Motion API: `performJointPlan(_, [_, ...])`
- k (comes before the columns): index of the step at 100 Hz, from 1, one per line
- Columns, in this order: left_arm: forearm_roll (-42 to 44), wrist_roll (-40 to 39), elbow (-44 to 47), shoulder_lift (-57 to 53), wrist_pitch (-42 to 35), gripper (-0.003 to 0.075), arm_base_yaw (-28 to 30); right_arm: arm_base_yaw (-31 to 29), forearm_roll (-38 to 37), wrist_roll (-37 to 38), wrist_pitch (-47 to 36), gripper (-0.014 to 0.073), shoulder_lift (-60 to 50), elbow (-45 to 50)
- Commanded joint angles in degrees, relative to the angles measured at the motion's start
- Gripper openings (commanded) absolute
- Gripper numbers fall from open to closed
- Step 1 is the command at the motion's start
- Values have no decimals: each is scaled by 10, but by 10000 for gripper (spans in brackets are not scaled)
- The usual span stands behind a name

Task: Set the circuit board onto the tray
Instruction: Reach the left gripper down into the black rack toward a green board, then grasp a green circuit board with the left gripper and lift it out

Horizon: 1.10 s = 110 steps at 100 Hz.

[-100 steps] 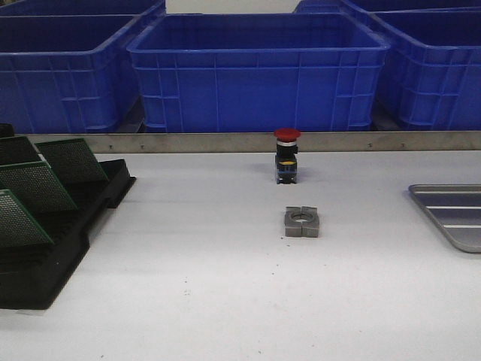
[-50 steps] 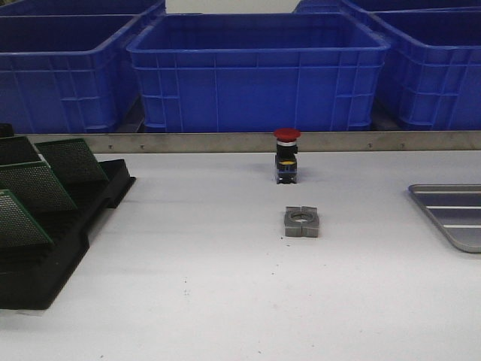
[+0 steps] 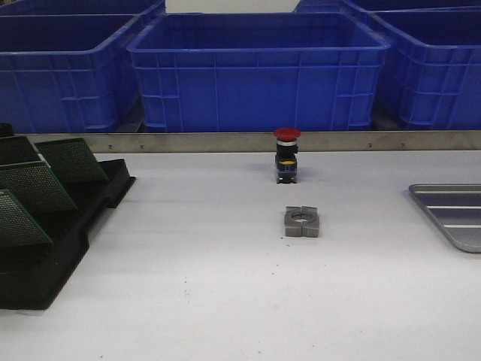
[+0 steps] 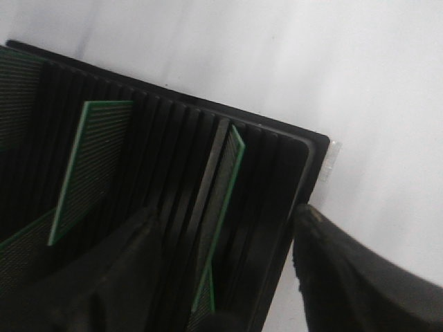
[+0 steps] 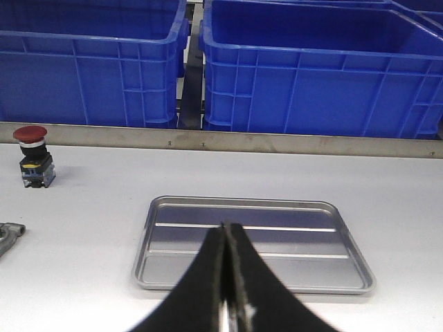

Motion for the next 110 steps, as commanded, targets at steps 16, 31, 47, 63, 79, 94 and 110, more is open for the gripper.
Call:
performJointPlan(16, [-30,-1,-19,56,-56,337,-16,-3,-8,-1,-41,-60,-11,1])
performJointPlan(31, [-30,-1,-19,58,-69,120,-16,-3,-8,-1,-41,-60,-11,1])
performJointPlan(47, [-30,-1,-19,58,-71,-17,-16,-3,-8,-1,-41,-60,-11,1])
performJointPlan(63, [-29,-1,-27,43,-40,-17,-16,-3,-8,-1,-41,-60,-11,1])
performJointPlan(79, [-30,-1,-57,7,18,-17,-16,-3,-8,-1,-41,-60,-11,1])
performJointPlan(94, [-62,-1,-72,-29,69,-17,-19,-3,-8,-1,-41,-60,-11,1])
performJointPlan(110, [-115,-1,-72,-46,107,-17,-56,-3,-8,-1,-41,-60,-11,1])
